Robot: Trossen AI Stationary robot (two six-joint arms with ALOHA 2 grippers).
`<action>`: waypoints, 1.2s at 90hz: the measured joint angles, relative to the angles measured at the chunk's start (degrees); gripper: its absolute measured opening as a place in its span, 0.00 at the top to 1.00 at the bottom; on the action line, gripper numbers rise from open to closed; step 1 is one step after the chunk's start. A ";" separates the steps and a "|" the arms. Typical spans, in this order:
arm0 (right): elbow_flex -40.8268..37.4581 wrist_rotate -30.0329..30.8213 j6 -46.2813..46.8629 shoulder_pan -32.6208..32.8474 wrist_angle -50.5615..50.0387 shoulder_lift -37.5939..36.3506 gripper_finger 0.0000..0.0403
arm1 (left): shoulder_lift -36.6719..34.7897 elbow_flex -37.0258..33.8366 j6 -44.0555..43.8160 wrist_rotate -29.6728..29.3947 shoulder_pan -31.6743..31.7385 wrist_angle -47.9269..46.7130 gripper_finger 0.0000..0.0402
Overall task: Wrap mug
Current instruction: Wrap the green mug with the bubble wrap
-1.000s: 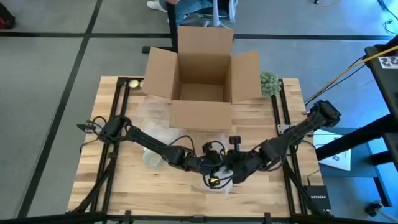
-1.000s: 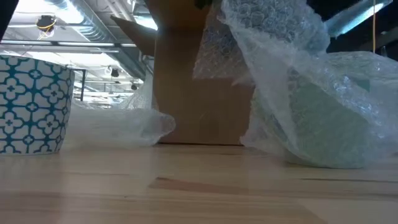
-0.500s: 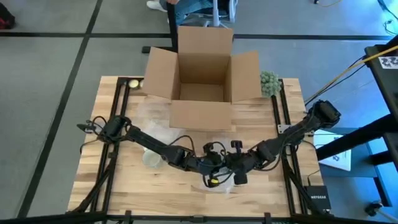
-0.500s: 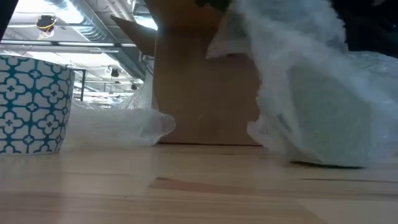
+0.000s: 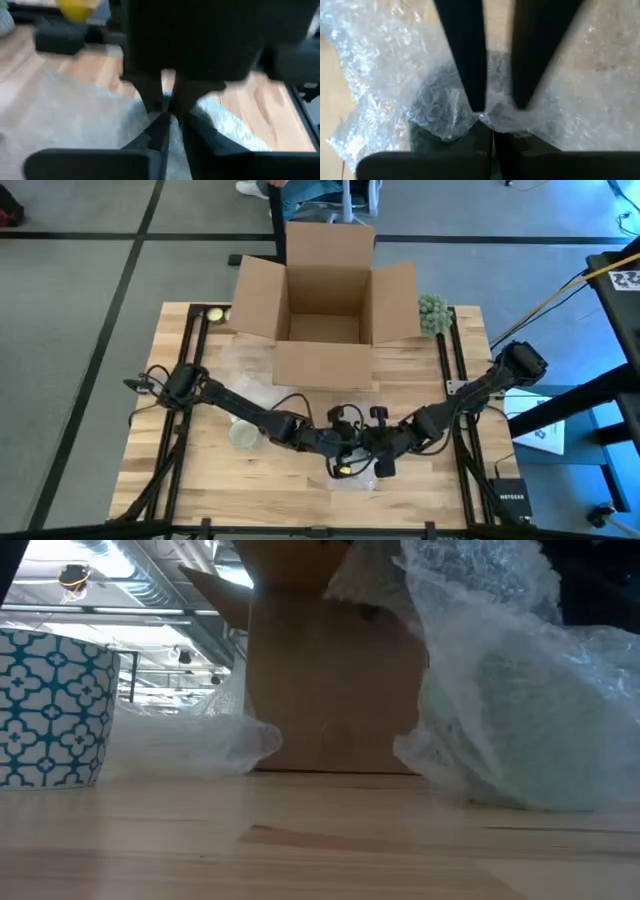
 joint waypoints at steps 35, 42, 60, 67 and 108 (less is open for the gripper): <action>0.02 0.47 -0.92 0.00 0.28 0.02 1.00 | -10.54 0.17 -6.09 -5.61 -4.66 -22.51 0.77; 0.02 0.46 -1.07 0.00 0.41 0.02 1.00 | -9.95 0.04 -12.44 -5.65 -5.78 -30.05 0.77; 0.02 0.64 -1.32 -0.01 0.54 0.02 1.00 | -4.21 -2.21 -17.66 -4.39 -7.74 -25.05 0.79; 0.02 0.72 -1.55 0.00 0.61 0.02 1.00 | -2.21 -2.69 -13.73 -4.38 -7.54 -15.95 0.80; 0.02 1.19 -2.13 0.00 1.49 0.02 1.00 | 2.99 -2.61 -5.48 -1.12 0.26 4.89 0.81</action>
